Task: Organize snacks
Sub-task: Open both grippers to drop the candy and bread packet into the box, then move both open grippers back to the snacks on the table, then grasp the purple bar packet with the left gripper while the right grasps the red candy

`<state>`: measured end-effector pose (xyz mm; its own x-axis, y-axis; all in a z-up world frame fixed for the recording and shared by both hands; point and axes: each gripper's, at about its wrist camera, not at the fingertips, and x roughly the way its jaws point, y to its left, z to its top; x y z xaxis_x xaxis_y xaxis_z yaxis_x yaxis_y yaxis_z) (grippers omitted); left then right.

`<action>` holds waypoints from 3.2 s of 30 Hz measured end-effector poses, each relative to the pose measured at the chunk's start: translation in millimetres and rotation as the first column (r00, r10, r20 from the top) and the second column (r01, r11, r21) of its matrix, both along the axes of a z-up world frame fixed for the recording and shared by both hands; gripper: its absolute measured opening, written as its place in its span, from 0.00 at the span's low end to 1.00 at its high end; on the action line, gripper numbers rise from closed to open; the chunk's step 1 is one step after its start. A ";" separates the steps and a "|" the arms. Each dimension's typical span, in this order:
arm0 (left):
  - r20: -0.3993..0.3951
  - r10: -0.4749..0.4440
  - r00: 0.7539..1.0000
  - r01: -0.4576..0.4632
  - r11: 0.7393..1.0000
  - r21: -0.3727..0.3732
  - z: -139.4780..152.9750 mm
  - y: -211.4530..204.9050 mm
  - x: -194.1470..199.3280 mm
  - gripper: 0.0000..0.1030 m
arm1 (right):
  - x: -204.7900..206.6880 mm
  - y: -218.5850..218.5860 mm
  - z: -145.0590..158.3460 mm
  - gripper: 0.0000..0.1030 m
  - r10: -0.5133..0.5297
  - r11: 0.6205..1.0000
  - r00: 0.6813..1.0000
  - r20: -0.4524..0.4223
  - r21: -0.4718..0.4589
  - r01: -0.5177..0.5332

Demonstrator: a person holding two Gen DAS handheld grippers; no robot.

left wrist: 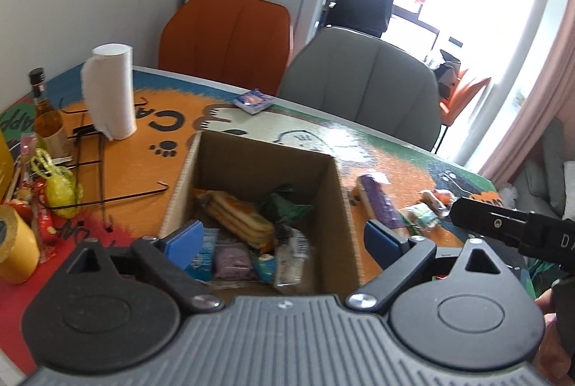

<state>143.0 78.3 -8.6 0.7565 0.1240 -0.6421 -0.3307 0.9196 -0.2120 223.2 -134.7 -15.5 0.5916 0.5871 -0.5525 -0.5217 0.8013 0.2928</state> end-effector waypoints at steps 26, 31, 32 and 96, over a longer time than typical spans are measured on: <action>0.008 -0.146 0.989 0.146 0.989 0.024 -5.2 -91.0 41.2 0.99 | 19.9 -118.1 -30.3 1.00 -0.170 0.985 0.983 -0.069 0.016 0.171; 0.021 -0.155 0.988 0.155 0.988 0.027 -9.2 -104.5 47.7 0.96 | 21.8 -132.7 -41.0 1.00 -0.179 0.984 0.981 -0.079 0.014 0.180; 0.022 -0.159 0.987 0.158 0.987 0.026 -10.4 -107.1 49.0 0.94 | 21.4 -133.9 -43.7 0.99 -0.176 0.984 0.981 -0.079 0.010 0.177; -0.191 -0.079 0.978 0.089 0.995 0.043 -120.0 -113.2 199.9 0.45 | 114.3 -106.7 -132.8 0.30 -0.200 0.953 0.975 -0.094 -0.252 0.171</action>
<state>342.9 -34.9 -128.6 0.6315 0.1013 -0.7687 -0.2810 0.9539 -0.1052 337.5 -241.3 -148.3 0.6003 0.3141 -0.7355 -0.3305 0.9349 0.1294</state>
